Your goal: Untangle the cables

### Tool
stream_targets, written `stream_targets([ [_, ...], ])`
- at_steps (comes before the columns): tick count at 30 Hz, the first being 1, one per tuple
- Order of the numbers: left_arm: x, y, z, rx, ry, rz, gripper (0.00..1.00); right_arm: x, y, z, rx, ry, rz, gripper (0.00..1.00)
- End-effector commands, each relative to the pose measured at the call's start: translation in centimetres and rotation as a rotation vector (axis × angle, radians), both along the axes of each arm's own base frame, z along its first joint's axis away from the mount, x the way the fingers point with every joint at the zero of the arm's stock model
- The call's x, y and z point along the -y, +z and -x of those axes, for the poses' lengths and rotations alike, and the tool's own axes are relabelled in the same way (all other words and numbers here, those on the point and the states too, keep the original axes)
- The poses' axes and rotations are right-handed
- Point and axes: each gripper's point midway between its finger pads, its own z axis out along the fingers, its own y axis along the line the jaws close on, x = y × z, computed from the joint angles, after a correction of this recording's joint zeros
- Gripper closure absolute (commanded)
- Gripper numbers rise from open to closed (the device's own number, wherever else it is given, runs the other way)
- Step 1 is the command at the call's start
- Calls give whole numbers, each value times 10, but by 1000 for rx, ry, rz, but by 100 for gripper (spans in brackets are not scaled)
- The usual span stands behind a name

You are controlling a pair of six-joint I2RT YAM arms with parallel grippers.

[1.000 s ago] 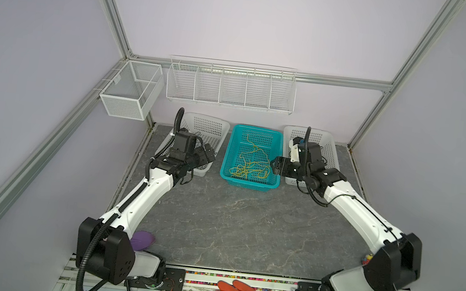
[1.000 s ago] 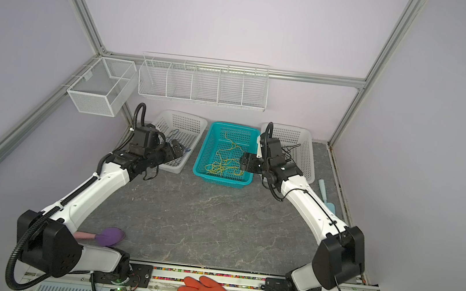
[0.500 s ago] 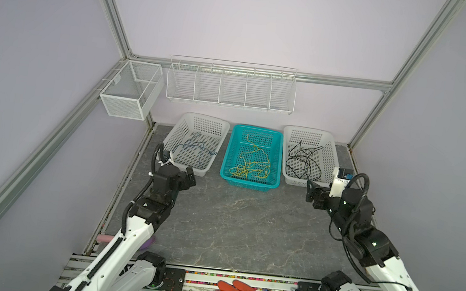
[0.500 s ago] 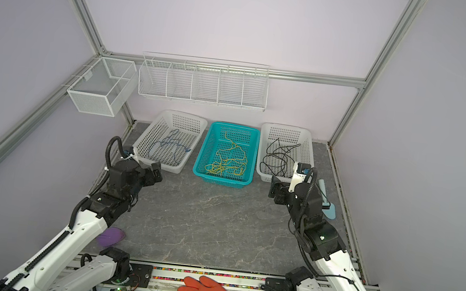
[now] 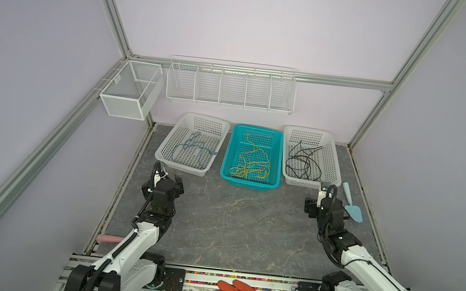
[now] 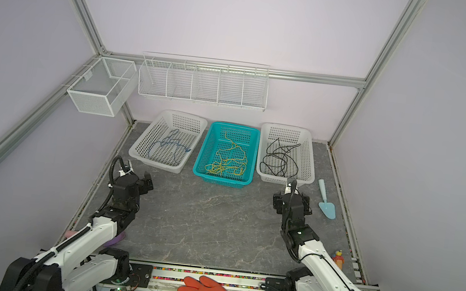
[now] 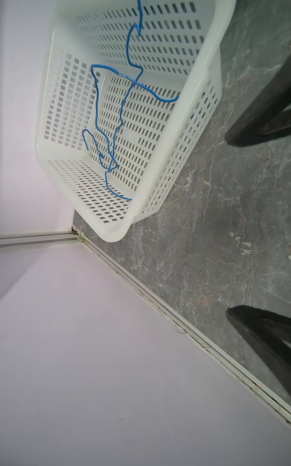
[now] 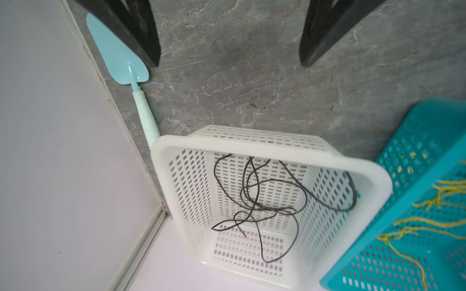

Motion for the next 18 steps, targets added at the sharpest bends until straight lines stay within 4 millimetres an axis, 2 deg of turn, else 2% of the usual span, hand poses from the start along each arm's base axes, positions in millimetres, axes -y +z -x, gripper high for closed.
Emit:
stream_targets([
  [1, 2, 11, -18, 90, -42, 11, 1, 32, 36, -26, 204, -163, -46, 11],
  [2, 0, 7, -20, 89, -33, 8, 1, 40, 32, -28, 213, -209, -64, 11],
  [7, -6, 6, -36, 143, -5, 12, 1, 37, -8, -52, 148, -179, -29, 11],
  [9, -2, 4, -44, 152, -28, 2, 1, 37, -11, -59, 154, -173, 14, 11],
  [12, -1, -10, -53, 146, -46, -3, 1, 59, -21, -63, 176, -239, -15, 11],
  [14, -2, -22, -59, 134, -37, -10, 1, 56, -27, -70, 127, -216, -30, 11],
  [18, 1, -25, -73, 108, -59, -21, 2, 59, -37, -82, 50, -180, -83, 11],
])
